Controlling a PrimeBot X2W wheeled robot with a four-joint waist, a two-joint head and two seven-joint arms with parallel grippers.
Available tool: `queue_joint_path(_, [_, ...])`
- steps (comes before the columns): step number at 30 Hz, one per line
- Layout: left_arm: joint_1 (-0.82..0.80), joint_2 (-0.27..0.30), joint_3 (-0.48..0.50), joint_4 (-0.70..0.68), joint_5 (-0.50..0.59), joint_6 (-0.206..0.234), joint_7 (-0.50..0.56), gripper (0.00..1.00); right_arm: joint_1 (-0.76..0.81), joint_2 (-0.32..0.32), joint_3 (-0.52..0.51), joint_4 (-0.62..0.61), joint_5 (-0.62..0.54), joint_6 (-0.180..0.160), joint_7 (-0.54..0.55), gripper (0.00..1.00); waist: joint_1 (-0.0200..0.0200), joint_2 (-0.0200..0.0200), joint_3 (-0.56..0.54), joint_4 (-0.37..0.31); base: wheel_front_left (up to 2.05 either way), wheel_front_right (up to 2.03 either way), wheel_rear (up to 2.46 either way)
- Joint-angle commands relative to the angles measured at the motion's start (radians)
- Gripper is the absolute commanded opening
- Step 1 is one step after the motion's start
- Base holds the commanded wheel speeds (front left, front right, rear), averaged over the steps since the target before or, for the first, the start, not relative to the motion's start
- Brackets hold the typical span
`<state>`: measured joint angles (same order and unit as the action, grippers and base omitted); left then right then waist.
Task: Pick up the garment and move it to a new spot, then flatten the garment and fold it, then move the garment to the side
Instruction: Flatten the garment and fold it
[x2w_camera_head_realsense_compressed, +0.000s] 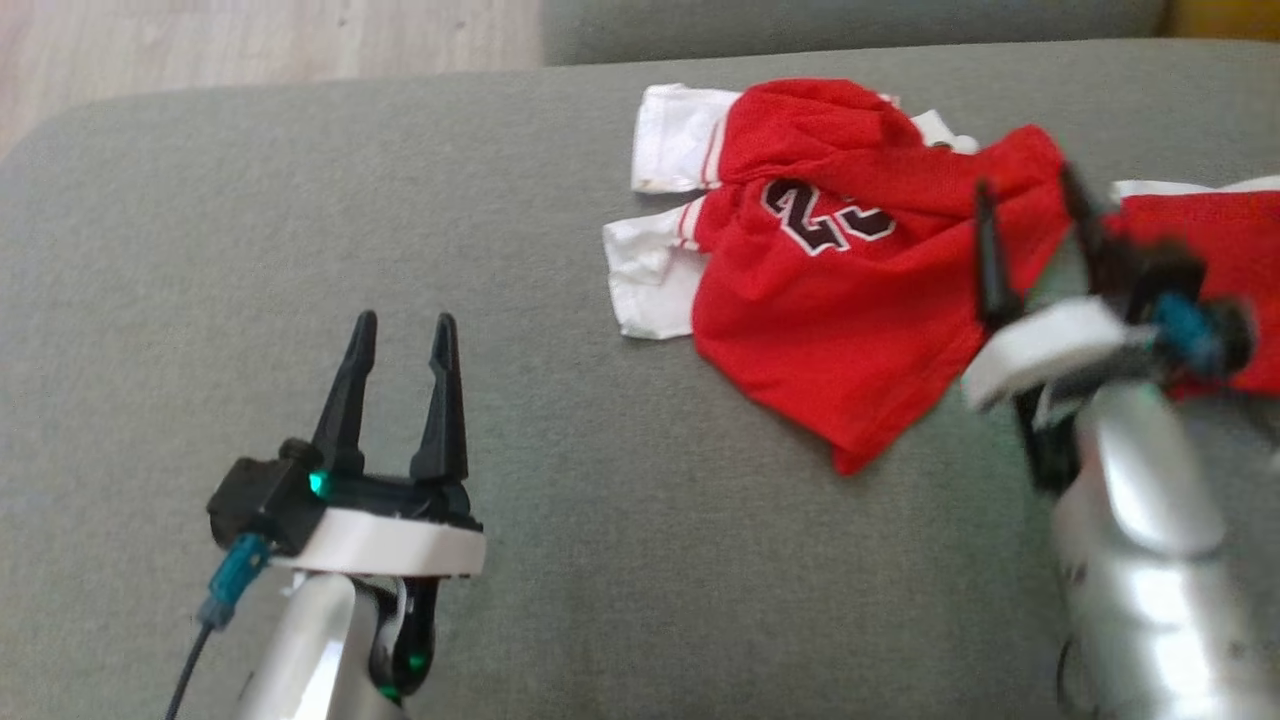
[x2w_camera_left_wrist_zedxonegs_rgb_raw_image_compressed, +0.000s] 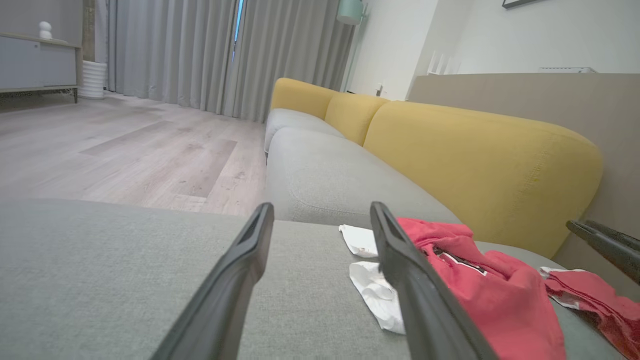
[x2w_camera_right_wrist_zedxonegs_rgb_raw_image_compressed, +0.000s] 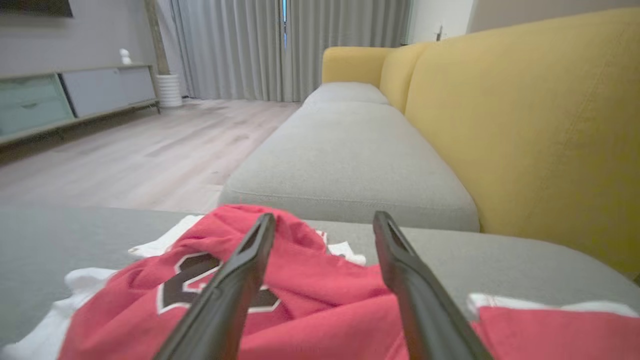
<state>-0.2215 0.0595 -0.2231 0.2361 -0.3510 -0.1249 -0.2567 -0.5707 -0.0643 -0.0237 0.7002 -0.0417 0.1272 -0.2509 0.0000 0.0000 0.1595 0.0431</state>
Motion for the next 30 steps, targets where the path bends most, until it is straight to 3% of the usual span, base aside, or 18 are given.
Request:
queue_joint_path(1, [-0.003, 0.011, 0.038, -0.034, 0.003, -0.006, -0.005, 1.00, 0.044, 0.013, 0.065, -0.075, 0.050, 0.003, -0.010, 1.00, 0.0000, 0.0000, -0.021, -0.024, 0.00, 0.00, 0.00])
queue_joint_path(7, [0.029, 0.008, 0.051, -0.037, 0.007, -0.006, -0.005, 1.00, 0.273, 0.014, 0.170, -0.258, 0.156, 0.003, -0.011, 1.00, 0.0000, 0.0000, -0.051, -0.062, 0.00, 0.00, 0.00])
queue_joint_path(14, [0.038, 0.004, 0.048, -0.039, 0.006, -0.006, -0.005, 1.00, 0.345, 0.014, 0.188, -0.301, 0.123, 0.003, -0.011, 1.00, 0.0000, 0.0000, -0.062, -0.064, 0.00, 0.00, 0.00])
queue_joint_path(30, [0.019, 0.004, 0.023, -0.025, 0.002, -0.006, -0.005, 1.00, 0.206, 0.014, 0.332, -0.035, 0.006, 0.003, 0.112, 1.00, 0.0000, 0.0000, -0.028, 0.028, 0.00, 0.00, 0.00])
